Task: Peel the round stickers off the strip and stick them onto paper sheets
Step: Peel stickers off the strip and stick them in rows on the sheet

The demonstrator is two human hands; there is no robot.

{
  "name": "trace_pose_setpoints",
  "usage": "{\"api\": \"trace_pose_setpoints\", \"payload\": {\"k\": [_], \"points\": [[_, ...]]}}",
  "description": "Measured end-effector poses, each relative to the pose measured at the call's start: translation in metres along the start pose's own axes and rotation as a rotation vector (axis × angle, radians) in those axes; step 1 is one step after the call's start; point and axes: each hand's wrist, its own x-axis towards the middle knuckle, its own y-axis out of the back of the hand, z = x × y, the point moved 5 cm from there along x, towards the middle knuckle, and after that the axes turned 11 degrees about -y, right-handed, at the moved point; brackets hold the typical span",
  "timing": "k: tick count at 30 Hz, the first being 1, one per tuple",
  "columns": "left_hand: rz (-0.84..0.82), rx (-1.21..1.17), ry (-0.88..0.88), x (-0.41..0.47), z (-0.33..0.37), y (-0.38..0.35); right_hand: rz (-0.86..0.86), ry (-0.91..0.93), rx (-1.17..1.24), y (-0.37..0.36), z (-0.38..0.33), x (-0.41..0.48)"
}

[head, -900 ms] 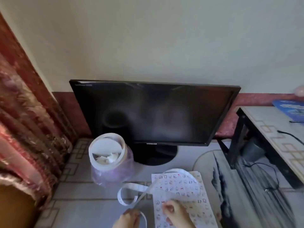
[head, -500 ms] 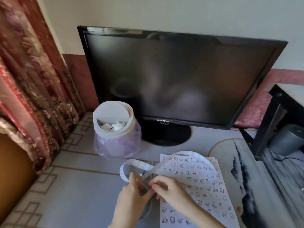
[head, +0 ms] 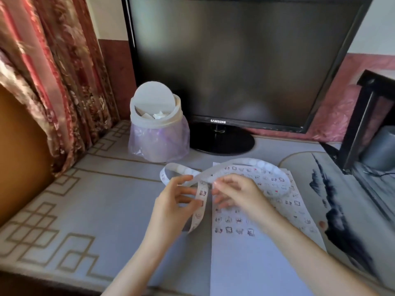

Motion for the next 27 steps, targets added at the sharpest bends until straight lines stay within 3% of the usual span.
{"api": "trace_pose_setpoints", "payload": {"k": [8, 14, 27], "points": [[-0.033, -0.132, 0.027, -0.019, 0.006, 0.0, -0.036, -0.006, 0.22, -0.019, 0.0, -0.015], [-0.039, -0.368, 0.118, -0.014, 0.01, 0.013, 0.094, 0.198, 0.119, -0.025, -0.016, -0.025], [-0.068, -0.422, -0.007, -0.012, 0.017, 0.003, 0.225, 0.371, 0.026, -0.021, -0.023, -0.041]]}}
